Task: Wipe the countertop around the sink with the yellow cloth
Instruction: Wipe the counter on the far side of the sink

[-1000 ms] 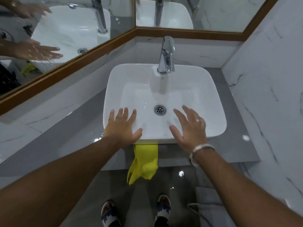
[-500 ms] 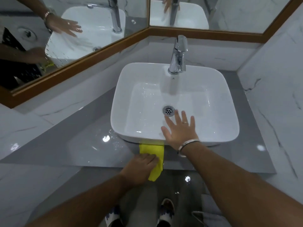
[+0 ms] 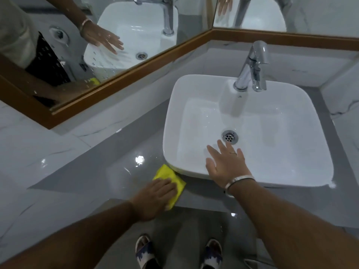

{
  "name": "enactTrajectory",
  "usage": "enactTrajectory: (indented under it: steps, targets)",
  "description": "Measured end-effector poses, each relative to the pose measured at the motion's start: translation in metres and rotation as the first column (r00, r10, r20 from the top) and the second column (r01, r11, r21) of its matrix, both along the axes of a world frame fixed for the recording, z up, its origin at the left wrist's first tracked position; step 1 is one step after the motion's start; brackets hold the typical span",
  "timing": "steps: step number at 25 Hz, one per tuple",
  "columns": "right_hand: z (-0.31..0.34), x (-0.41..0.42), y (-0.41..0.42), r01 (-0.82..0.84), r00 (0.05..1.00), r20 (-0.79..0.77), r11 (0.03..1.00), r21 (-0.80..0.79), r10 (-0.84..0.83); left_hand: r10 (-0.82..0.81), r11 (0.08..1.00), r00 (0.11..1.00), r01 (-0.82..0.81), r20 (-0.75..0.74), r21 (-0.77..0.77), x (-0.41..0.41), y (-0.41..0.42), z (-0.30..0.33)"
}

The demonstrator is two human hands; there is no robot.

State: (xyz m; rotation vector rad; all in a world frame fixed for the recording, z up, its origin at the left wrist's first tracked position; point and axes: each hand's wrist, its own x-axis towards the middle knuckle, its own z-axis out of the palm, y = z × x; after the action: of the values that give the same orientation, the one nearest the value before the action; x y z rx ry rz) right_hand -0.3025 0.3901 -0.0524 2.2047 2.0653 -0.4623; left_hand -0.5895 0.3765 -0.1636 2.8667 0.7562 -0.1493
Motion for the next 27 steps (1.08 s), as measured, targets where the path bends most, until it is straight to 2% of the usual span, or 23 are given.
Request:
enactTrajectory:
  steps: [1,2,3,4,5,6,7,8,10,11,12,13,14,17,18,19,20,21,23,24,25,26,27]
  targets:
    - [0.001,0.001,-0.001,0.006,1.000,-0.009,1.000,-0.015,-0.006,0.013,0.999,0.999,-0.014,0.034,0.037,0.010,0.005,-0.008]
    - [0.001,-0.002,0.003,0.003,1.000,-0.013,1.000,-0.028,-0.003,0.125,0.991,0.990,-0.128,0.069,0.045,0.008,0.020,-0.012]
    - [0.000,-0.007,0.006,-0.007,1.000,-0.017,0.999,-0.041,0.006,0.331,0.943,0.938,-0.333,0.101,0.011,-0.004,0.037,-0.018]
    - [0.002,-0.008,0.007,-0.014,1.000,-0.011,0.999,-0.044,0.013,0.584,0.809,0.807,-0.587,0.088,0.008,-0.015,0.052,-0.017]
    - [0.004,-0.009,0.007,-0.021,1.000,0.005,0.999,-0.031,0.021,0.780,0.621,0.620,-0.784,0.083,0.017,-0.025,0.060,-0.013]
    - [0.007,-0.009,0.007,-0.025,0.999,0.029,1.000,-0.018,0.025,0.883,0.468,0.467,-0.883,0.047,-0.017,-0.025,0.059,-0.008]
    - [0.009,-0.010,0.007,-0.022,0.998,0.055,1.000,-0.017,0.023,0.910,0.415,0.414,-0.908,0.032,-0.064,-0.016,0.053,-0.008]
    - [0.011,-0.016,0.007,-0.005,0.997,0.075,1.000,-0.022,0.007,0.877,0.479,0.481,-0.866,0.024,-0.146,0.001,0.042,-0.007]
    - [0.010,-0.040,0.013,0.054,0.997,0.057,0.998,-0.015,-0.053,0.684,0.728,0.722,-0.666,0.107,-0.161,0.033,0.031,-0.012]
    - [0.007,-0.055,0.020,0.069,0.997,0.029,0.998,-0.006,-0.069,0.581,0.814,0.796,-0.564,0.173,-0.139,0.043,0.045,-0.017]
    - [0.003,-0.068,0.026,0.062,0.998,0.002,0.998,0.000,-0.062,0.544,0.839,0.815,-0.535,0.199,-0.102,0.043,0.071,-0.019]
    - [0.002,-0.077,0.032,0.046,0.999,-0.018,0.999,0.000,-0.046,0.586,0.809,0.788,-0.582,0.190,-0.079,0.037,0.097,-0.018]
    - [0.001,-0.083,0.034,0.042,0.999,-0.022,0.999,-0.007,-0.042,0.670,0.740,0.727,-0.671,0.148,-0.053,0.024,0.120,-0.017]
    - [0.004,-0.081,0.032,0.023,1.000,-0.002,1.000,0.012,-0.023,0.899,0.438,0.436,-0.896,0.042,-0.072,-0.036,0.136,-0.014]
    - [0.006,-0.080,0.031,0.016,1.000,-0.002,1.000,0.008,-0.016,0.917,0.394,0.389,-0.918,0.084,-0.049,-0.046,0.115,-0.013]
    - [0.007,-0.080,0.032,0.009,1.000,0.002,1.000,-0.002,-0.009,0.907,0.415,0.408,-0.909,0.109,-0.050,-0.049,0.089,-0.010]
    - [0.008,-0.081,0.033,0.003,1.000,0.009,1.000,-0.008,-0.003,0.868,0.492,0.486,-0.868,0.101,-0.060,-0.045,0.062,-0.007]
    - [0.008,-0.083,0.032,-0.007,1.000,0.014,1.000,-0.013,0.007,0.796,0.605,0.599,-0.794,0.089,-0.064,-0.039,0.046,-0.008]
    - [0.009,-0.082,0.033,-0.014,1.000,0.003,1.000,-0.024,0.014,0.555,0.832,0.828,-0.548,0.082,-0.087,-0.019,0.069,-0.009]
    - [0.009,-0.082,0.033,-0.011,1.000,-0.007,1.000,-0.025,0.011,0.452,0.892,0.884,-0.449,0.116,-0.053,-0.005,0.100,-0.009]
    - [0.009,-0.083,0.034,-0.005,1.000,-0.015,1.000,-0.018,0.005,0.440,0.898,0.892,-0.435,0.106,-0.071,0.008,0.135,-0.005]
    - [0.007,-0.083,0.032,0.000,1.000,-0.018,1.000,-0.011,0.000,0.535,0.843,0.843,-0.526,0.064,-0.111,0.021,0.164,0.002]
    - [0.006,-0.083,0.032,0.000,1.000,-0.020,1.000,-0.005,0.000,0.674,0.729,0.739,-0.668,-0.012,-0.150,0.028,0.181,0.005]
